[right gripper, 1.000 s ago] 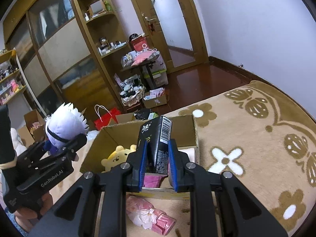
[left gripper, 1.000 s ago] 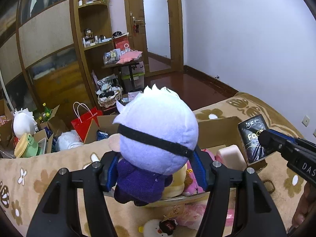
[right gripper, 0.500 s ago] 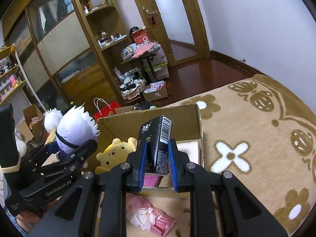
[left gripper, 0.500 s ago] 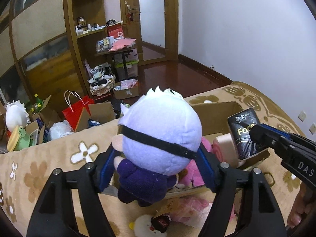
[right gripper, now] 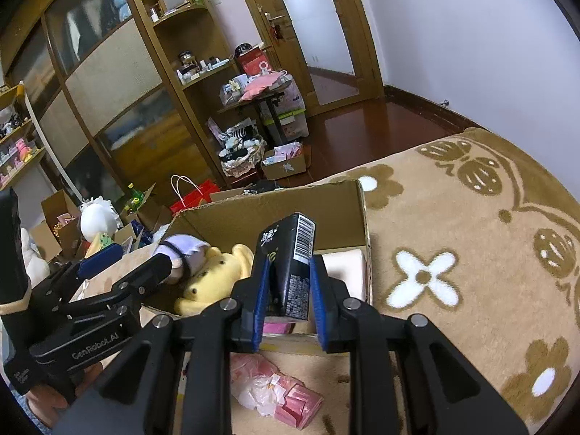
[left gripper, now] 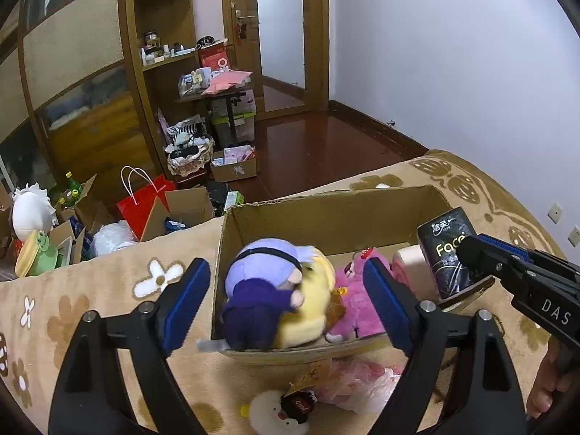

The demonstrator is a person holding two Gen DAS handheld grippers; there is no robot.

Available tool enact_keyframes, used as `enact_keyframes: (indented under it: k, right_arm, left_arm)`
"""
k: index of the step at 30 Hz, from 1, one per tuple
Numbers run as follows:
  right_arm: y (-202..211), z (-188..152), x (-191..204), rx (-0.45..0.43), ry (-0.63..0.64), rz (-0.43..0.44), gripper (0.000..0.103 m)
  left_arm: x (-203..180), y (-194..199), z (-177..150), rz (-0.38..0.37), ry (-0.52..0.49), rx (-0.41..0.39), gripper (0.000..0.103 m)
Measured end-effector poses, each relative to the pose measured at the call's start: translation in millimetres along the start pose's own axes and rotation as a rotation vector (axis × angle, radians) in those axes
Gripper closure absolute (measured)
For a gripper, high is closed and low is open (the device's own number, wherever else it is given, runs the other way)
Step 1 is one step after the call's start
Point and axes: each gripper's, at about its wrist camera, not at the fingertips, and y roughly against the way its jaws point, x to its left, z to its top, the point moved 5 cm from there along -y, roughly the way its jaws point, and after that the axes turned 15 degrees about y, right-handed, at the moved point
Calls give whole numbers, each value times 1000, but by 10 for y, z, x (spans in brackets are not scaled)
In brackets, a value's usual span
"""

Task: Organize soft objects
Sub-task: 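Carry the Face pack and purple doll over the box and release both, then lower the right tool onto the pink bundle while the left tool lowers onto the penguin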

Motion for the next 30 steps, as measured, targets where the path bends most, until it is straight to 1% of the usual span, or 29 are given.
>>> enact_keyframes:
  k: [2, 4, 7, 10, 11, 12, 13, 15, 16, 18, 19, 21, 23, 26, 30]
  right_arm:
    - [-10, -16, 1, 7, -7, 3, 77]
    - [-10, -38, 4, 10, -11, -1, 77]
    - [5, -56, 3, 13, -13, -10, 76]
    - [70, -42, -9, 4, -13, -10, 65]
    - [95, -31, -12, 2, -10, -11, 58]
    - [144, -16, -7, -5, -1, -15, 53]
    - [197, 0, 2, -15, 9, -16, 51]
    - [275, 29, 14, -22, 23, -20, 37]
    - [312, 36, 24, -25, 28, -23, 34]
    - [394, 37, 60, -28, 38, -28, 24]
    - [426, 34, 77, -24, 45, -28, 21]
    - [469, 21, 113, -13, 59, -33, 6]
    - [524, 5, 143, -8, 74, -43, 0]
    - [608, -23, 183, 1, 82, -41, 0]
    - [676, -99, 232, 21, 84, -29, 0]
  left_arm:
    - [-5, 7, -14, -8, -3, 13, 16]
    - [10, 17, -18, -33, 15, 36, 16]
    - [46, 50, -9, -14, 16, 34, 15]
    - [72, 114, -24, 1, 6, 27, 7]
    - [81, 147, -20, 7, 5, 18, 5]
    - [91, 183, -19, 15, 4, 12, 4]
    - [95, 218, -20, 16, -1, 9, 4]
    - [105, 300, -25, 22, -8, 1, 3]
    - [111, 330, -24, 25, -6, -1, 2]
    - [130, 399, -31, 23, 5, 3, 0]
    - [151, 421, -30, 20, 10, 9, 0]
    - [168, 464, -62, 14, 14, 42, 0]
    - [186, 515, -104, 24, 12, 49, 0]
    - [227, 615, -179, 46, 8, 39, 0]
    - [267, 668, -264, 49, 15, 67, 0]
